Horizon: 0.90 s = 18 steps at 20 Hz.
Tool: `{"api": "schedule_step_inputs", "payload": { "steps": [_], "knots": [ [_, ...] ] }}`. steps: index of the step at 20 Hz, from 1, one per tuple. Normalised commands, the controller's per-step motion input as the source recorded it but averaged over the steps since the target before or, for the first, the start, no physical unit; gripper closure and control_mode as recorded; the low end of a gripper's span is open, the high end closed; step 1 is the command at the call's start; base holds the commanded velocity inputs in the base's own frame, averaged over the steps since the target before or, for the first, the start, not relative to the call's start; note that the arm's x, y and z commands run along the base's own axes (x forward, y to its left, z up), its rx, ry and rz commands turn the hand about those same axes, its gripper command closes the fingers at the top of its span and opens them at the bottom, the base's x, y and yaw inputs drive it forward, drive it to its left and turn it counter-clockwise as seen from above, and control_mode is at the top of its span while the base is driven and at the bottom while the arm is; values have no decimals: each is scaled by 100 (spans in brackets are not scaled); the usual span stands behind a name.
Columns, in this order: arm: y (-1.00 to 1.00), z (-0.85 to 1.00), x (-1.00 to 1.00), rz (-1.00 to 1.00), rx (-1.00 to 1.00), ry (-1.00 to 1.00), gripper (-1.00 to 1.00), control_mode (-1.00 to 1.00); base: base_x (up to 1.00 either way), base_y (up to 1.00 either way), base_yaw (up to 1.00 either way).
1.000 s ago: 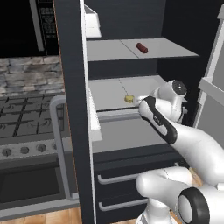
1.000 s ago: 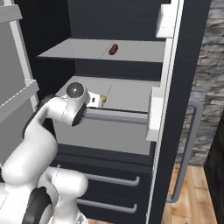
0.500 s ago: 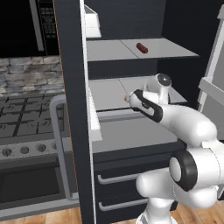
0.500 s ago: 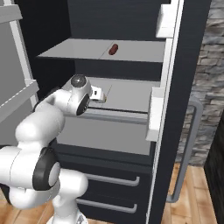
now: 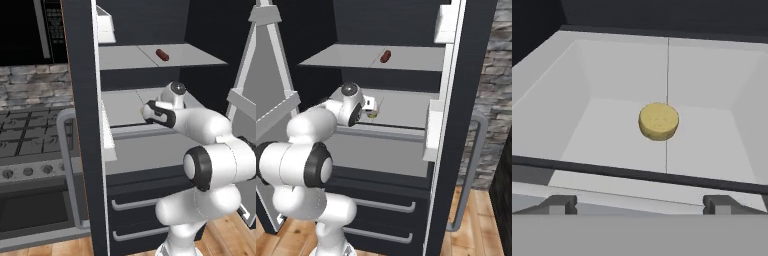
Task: Retrieve the sausage and cheese from the fridge and place them on the cutting board on the counter.
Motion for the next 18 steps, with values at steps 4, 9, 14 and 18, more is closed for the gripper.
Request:
{"api": "schedule_step_inputs", "payload": {
  "steps": [4, 9, 14, 18],
  "knots": [
    [0, -39, 35, 0, -7, -3, -100, -100, 0, 0, 0],
    [0, -7, 39, 0, -1, -2, -100, -100, 0, 0, 0],
    [-1, 2, 43, 0, 0, 0, -100, -100, 0, 0, 0],
    [-2, 0, 37, 0, -2, 7, -100, -100, 0, 0, 0]
  ]
}}
